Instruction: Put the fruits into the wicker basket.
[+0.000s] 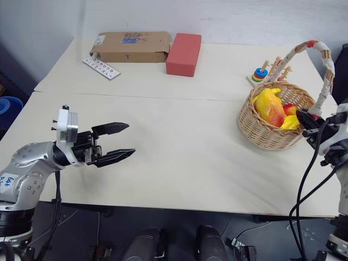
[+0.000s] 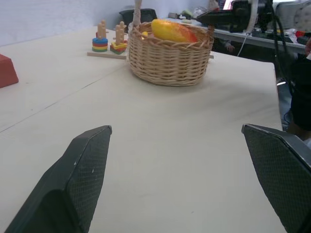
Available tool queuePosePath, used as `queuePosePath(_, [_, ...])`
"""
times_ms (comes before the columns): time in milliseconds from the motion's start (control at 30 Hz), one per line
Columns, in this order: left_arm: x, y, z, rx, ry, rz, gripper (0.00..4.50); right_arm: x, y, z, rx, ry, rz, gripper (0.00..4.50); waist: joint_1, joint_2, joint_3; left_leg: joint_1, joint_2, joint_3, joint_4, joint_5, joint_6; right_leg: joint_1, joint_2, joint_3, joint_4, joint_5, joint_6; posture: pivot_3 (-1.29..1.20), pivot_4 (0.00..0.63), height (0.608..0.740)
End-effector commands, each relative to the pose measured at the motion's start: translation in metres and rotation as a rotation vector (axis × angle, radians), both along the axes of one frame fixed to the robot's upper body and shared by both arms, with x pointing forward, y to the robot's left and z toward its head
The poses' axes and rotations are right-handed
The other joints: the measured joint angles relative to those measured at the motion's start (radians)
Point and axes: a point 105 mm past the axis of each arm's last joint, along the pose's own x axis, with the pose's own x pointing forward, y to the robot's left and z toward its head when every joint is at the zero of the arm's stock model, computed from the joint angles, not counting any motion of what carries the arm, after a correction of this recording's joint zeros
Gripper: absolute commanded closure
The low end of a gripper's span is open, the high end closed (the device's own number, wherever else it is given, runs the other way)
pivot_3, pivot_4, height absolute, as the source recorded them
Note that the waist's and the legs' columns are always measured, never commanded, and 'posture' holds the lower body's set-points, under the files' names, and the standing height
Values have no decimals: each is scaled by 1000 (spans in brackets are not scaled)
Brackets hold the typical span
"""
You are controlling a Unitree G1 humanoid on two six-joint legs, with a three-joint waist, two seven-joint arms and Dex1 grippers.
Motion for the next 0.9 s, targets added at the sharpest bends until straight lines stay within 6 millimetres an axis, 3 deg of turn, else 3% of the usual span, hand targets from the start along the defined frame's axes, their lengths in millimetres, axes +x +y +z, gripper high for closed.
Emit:
queuePosePath(33, [-4,0,8,10,-40,-20,0,-4,0,7,-41,-37,11,2588,-3,0,0,0,0,0,0,0,0,0,0,0,0,0,0,0,150,740])
queuePosePath(200, [-22,-6,13,30,-31,-91,0,-34,-15,12,-182,-6,1,835,6,0,0,-1,0,-1,0,0,0,0,-1,0,0,0,0,0,150,740])
queuePosePath(267, [-26,-5,10,28,-6,-90,0,-53,-22,25,-209,-69,28,143,12,0,0,0,-1,-1,0,0,1,1,-1,0,-1,0,0,0,150,740])
queuePosePath(333, [-25,3,3,43,10,-48,0,-71,-27,29,-242,-67,49,62,16,1,0,0,-1,-1,0,0,1,2,-1,0,-2,1,1,0,150,740])
queuePosePath(433, [-22,20,-16,75,51,20,0,-87,-20,13,-275,89,190,62,17,2,-1,2,-1,-1,-1,0,1,3,-1,0,-3,0,1,0,150,740])
queuePosePath(533, [-30,50,-63,196,141,105,0,-88,12,-5,-299,121,373,62,-2,1,-1,6,2,0,-1,-1,1,7,0,0,-6,0,1,0,150,740])
queuePosePath(633, [-41,66,-87,284,140,150,0,-88,51,-39,-411,159,613,62,-16,0,0,19,5,2,-6,-8,1,17,1,1,-10,-1,-2,0,150,740])
queuePosePath(800, [-37,74,-84,308,-6,295,0,-61,99,-71,-469,41,786,62,-10,0,0,18,6,2,-4,-7,-2,14,0,0,-8,-2,-3,0,150,740])
queuePosePath(900, [-37,70,-80,325,-80,350,0,-46,118,-87,-518,-7,850,62,-6,0,0,17,6,1,-3,-8,-2,14,0,0,-7,-1,-3,0,150,740])
